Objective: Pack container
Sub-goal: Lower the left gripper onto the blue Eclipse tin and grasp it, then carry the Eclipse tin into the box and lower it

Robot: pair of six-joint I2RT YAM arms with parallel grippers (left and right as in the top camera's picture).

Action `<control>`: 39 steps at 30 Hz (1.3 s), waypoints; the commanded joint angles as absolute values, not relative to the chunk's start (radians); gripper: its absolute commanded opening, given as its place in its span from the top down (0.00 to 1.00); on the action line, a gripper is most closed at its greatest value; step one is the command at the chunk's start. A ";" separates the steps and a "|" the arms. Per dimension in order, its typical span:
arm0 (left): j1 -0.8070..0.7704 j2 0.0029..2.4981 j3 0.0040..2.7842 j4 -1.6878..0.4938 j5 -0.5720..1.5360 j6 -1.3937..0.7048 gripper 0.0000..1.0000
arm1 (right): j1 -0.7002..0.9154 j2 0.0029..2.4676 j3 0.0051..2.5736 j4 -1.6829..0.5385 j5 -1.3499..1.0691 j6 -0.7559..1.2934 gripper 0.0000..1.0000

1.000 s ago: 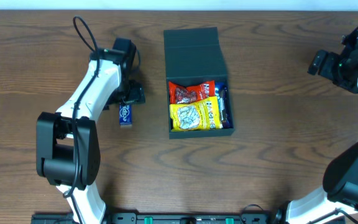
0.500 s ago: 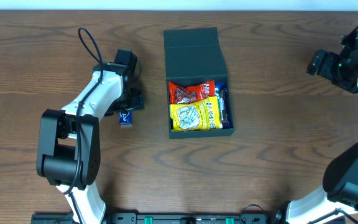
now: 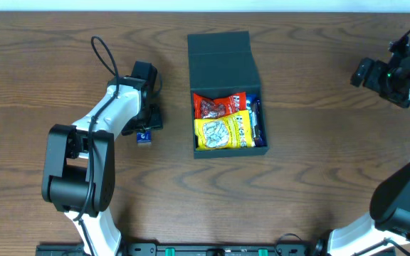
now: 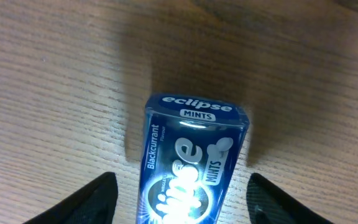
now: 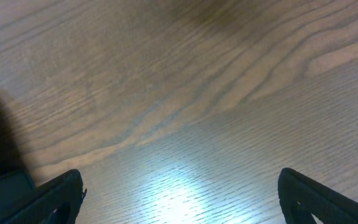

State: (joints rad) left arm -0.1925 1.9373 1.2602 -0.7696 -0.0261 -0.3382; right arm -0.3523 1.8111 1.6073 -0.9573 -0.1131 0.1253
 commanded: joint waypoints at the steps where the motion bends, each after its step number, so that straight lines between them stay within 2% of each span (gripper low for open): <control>1: -0.188 1.957 1.246 -0.770 -0.006 -0.336 0.37 | -0.359 1.813 1.600 -0.962 -0.120 0.118 0.01; 11: -0.188 1.957 1.246 -0.766 -0.010 -0.336 0.64 | -0.358 1.813 1.600 -0.962 -0.121 0.118 0.01; 20: -0.188 1.956 1.261 -0.767 -0.010 -0.337 0.76 | -0.359 1.813 1.600 -0.961 -0.120 0.118 0.01; 25: -0.188 1.956 1.352 -0.849 -0.010 -0.340 0.94 | -0.359 1.813 1.600 -0.960 -0.120 0.118 0.01; 32: -0.212 1.956 1.590 -0.974 -0.006 -0.352 0.94 | -0.360 1.813 1.600 -0.949 -0.101 0.118 0.01; 39: -0.342 1.956 1.668 -0.944 0.075 -0.394 0.94 | -0.360 1.813 1.600 -0.933 -0.101 0.118 0.01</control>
